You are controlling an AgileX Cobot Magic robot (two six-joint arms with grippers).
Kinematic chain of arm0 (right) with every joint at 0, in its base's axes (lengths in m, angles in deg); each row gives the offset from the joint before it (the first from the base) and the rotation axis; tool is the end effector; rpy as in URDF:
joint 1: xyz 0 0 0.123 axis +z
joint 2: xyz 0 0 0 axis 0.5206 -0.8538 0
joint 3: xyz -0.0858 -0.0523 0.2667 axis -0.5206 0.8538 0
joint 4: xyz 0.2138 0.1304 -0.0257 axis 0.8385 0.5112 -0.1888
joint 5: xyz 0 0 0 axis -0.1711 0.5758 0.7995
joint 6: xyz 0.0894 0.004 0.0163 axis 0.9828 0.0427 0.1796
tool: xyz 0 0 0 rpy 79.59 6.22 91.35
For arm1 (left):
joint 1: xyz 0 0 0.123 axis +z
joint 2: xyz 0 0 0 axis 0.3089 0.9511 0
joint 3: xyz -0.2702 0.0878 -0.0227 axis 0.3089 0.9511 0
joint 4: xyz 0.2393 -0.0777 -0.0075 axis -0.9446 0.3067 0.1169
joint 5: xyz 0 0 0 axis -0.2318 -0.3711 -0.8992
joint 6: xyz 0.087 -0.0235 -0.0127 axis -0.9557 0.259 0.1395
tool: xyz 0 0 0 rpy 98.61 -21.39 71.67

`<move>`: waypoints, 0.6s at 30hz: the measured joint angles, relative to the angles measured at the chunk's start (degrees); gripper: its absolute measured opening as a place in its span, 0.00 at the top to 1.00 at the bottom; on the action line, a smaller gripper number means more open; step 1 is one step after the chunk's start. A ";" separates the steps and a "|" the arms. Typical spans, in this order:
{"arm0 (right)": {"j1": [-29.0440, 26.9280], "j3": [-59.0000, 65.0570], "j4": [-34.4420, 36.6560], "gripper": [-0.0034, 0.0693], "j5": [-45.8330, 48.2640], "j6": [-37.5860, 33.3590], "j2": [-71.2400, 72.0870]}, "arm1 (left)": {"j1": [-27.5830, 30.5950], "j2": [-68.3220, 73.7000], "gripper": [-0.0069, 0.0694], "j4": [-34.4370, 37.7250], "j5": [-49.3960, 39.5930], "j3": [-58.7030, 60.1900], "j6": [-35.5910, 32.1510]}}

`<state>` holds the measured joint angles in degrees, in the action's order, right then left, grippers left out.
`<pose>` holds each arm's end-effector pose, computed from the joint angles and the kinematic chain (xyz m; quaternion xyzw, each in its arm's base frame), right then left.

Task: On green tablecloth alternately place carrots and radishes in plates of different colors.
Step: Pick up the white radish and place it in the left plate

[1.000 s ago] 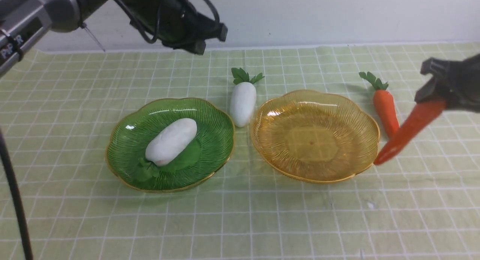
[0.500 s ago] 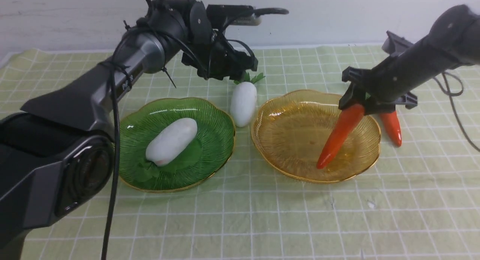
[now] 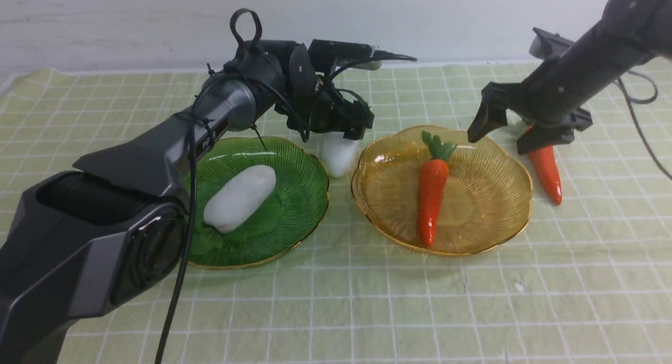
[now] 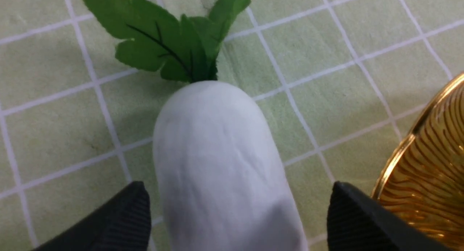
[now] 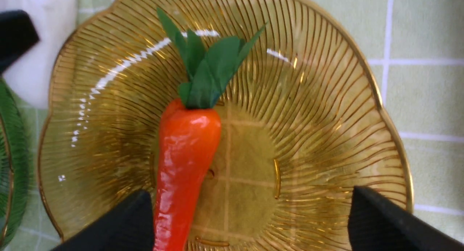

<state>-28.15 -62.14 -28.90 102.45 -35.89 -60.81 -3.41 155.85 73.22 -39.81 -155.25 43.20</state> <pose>0.4548 0.0619 0.2406 -0.0203 0.9700 0.2091 0.1225 0.5179 -0.2125 0.1805 0.1670 0.9234 -0.1176 0.3249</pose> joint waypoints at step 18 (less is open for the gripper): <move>0.05 -7.78 -4.61 0.18 4.55 -0.94 1.23 | 0.12 1.18 0.31 1.65 -3.94 -2.19 -1.47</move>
<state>-28.10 -69.92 -33.52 107.00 -36.83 -59.58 -3.29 157.03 74.87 -43.75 -157.45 41.73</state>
